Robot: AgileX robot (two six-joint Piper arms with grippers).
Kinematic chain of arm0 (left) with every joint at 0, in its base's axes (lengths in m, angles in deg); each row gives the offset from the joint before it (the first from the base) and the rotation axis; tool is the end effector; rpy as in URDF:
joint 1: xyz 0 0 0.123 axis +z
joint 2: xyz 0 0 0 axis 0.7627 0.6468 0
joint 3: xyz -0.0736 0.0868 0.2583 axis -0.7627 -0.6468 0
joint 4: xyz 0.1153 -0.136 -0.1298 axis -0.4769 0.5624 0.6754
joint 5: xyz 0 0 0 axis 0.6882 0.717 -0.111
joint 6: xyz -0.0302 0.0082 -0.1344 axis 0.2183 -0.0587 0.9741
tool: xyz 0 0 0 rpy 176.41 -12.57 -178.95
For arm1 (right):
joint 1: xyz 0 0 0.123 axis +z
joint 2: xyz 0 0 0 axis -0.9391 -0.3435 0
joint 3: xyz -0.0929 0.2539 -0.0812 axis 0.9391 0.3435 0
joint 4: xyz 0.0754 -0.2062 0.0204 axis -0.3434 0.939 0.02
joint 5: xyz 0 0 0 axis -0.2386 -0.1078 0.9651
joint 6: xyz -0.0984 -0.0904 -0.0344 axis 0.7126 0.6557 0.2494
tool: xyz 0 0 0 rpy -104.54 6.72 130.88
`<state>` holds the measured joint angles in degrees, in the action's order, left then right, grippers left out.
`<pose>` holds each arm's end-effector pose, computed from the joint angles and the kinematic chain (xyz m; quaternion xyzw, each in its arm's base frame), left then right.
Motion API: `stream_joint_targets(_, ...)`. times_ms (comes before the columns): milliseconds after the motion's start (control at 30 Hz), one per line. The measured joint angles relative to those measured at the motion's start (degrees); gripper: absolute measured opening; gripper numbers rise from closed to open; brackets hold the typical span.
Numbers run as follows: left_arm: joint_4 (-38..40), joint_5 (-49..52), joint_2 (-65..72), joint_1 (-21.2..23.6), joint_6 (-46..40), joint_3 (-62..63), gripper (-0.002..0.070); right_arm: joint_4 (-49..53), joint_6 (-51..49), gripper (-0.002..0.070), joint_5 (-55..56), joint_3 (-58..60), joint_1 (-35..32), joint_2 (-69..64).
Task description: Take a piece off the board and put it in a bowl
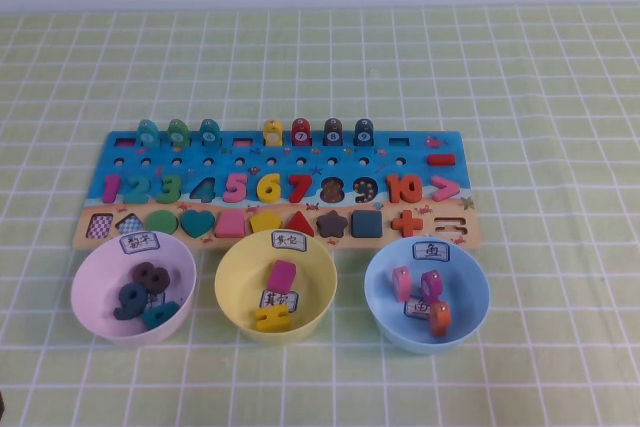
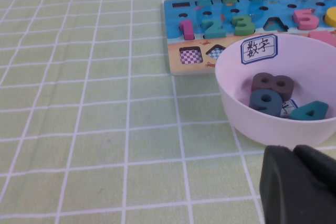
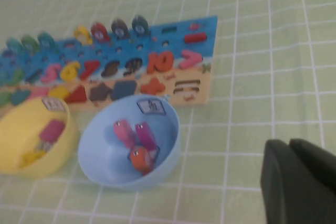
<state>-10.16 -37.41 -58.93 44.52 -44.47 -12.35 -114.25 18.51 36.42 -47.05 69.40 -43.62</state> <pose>0.0685 -0.0049 0.1584 0.0388 0.8035 -0.0192 0.5938 0.0863 0.0450 0.2332 0.0459 0.8262 0.2244 0.5147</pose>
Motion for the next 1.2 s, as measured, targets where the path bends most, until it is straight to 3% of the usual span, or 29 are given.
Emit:
stream_joint_targets(133, 0.0, 0.0, 0.0, 0.0, 0.0, 0.0, -0.0003, 7.5, 0.2, -0.0017, -9.8, -14.1, 0.0, -13.3)
stream_joint_targets(233, 0.0, 0.0, 0.0, 0.0, 0.0, 0.0, -0.0003, 4.0, 0.5, -0.0017, -13.6, -22.4, 0.0, -21.0)
stream_joint_targets(433, 0.0, 0.0, 0.0, 0.0, 0.0, 0.0, -0.0003, 3.2, 10.6, -0.0017, -24.1, -33.5, 0.0, -34.2)
stream_joint_targets(600, 0.0, 0.0, 0.0, 0.0, 0.0, 0.0, -0.0003, 13.5, 9.7, -0.0017, -36.2, -46.4, 0.0, -45.1)
stream_joint_targets(767, 0.0, 0.0, 0.0, 0.0, 0.0, 0.0, -0.0003, 19.4, 8.9, -0.0017, -39.2, -58.1, 0.7, -54.5)
stream_joint_targets(1000, 0.0, 0.0, 0.0, 0.0, 0.0, 0.0, -0.0003, 34.4, 5.1, -0.0017, -39.5, -70.0, 12.0, -65.2)
stream_joint_targets(1200, 0.0, 0.0, 0.0, 0.0, 0.0, 0.0, -0.0003, 41.3, 4.8, -0.0017, -39.6, -78.5, 21.8, -76.4)
